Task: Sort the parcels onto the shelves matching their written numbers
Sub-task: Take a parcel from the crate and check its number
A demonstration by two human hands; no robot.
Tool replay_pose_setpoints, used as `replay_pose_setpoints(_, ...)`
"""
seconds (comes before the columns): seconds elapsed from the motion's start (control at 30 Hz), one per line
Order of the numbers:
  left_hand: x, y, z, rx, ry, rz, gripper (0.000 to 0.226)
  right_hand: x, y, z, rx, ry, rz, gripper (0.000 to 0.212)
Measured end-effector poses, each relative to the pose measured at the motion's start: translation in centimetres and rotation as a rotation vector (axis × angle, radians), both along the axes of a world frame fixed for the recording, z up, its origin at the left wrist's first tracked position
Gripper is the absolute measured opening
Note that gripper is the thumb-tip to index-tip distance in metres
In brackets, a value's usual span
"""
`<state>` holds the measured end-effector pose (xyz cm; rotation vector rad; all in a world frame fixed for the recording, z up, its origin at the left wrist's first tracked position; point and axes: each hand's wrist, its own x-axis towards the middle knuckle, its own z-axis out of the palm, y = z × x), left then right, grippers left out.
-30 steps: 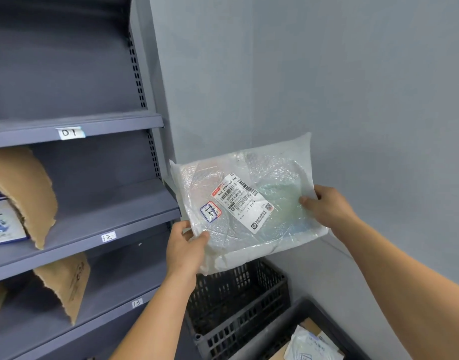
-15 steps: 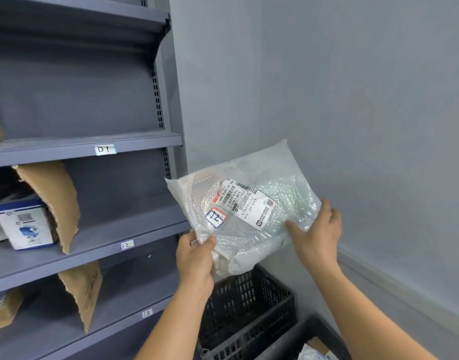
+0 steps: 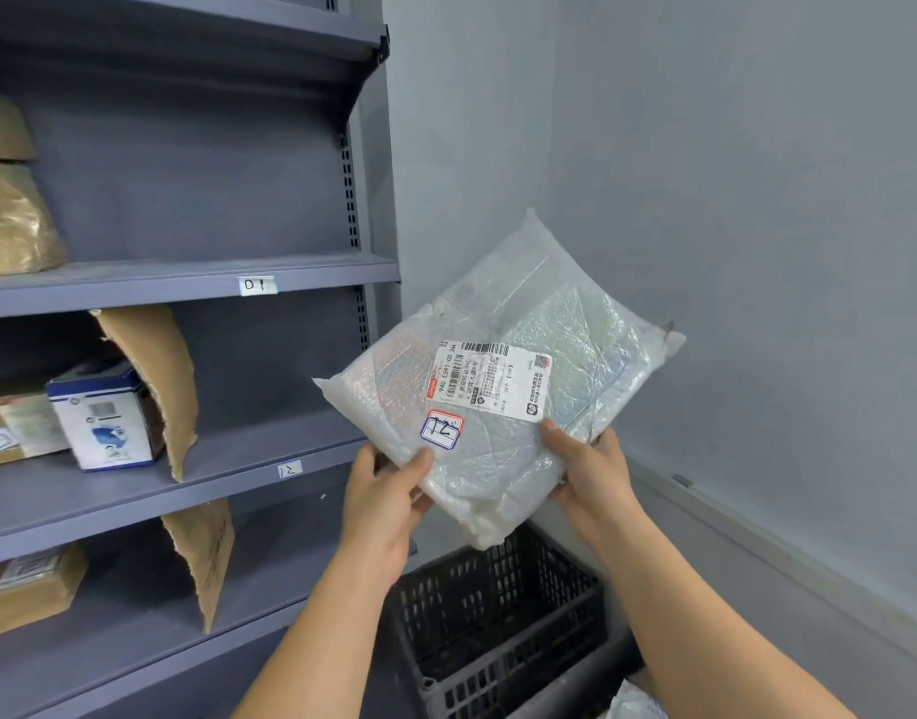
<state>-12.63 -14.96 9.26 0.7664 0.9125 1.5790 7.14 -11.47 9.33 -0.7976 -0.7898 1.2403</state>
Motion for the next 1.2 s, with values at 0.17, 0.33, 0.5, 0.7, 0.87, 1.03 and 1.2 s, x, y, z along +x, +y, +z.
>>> replay_pose_setpoints(0.17, -1.9, -0.1, 0.3, 0.028, -0.015, 0.014, 0.033, -0.3, 0.8, 1.0, 0.031, -0.083, 0.059, 0.046)
replay_pose_setpoints(0.33, -2.5, 0.0, -0.6, 0.034, -0.018, 0.067, 0.033, -1.0, 1.5, 1.1, 0.019, -0.103, 0.107, 0.050)
replay_pose_setpoints(0.5, -2.8, 0.9, -0.9, 0.017, -0.022, 0.194, 0.032, -2.6, 2.0, -0.5, -0.004, -0.035, 0.076, 0.048)
replay_pose_setpoints(0.7, -3.2, 1.8, -2.1, -0.014, 0.338, 0.348, 0.046, -7.4, 2.3, -3.4, -0.116, 0.224, 0.020, 0.052)
replay_pose_setpoints(0.87, -4.8, 1.9, -3.5, -0.073, 0.437, 0.343, 0.056, -11.8, 2.6, -4.6, -0.138, 0.299, 0.074, 0.045)
replay_pose_setpoints(1.03, -8.7, 3.6, -3.7, -0.110, 0.464, 0.400, 0.070, -14.5, 4.2, -4.3, -0.182, 0.241, 0.096, 0.049)
replay_pose_setpoints(1.2, -13.6, 5.5, -2.5, -0.066, 0.501, 0.378, 0.074, -15.1, 7.3, -3.0, -0.165, 0.171, 0.048, 0.057)
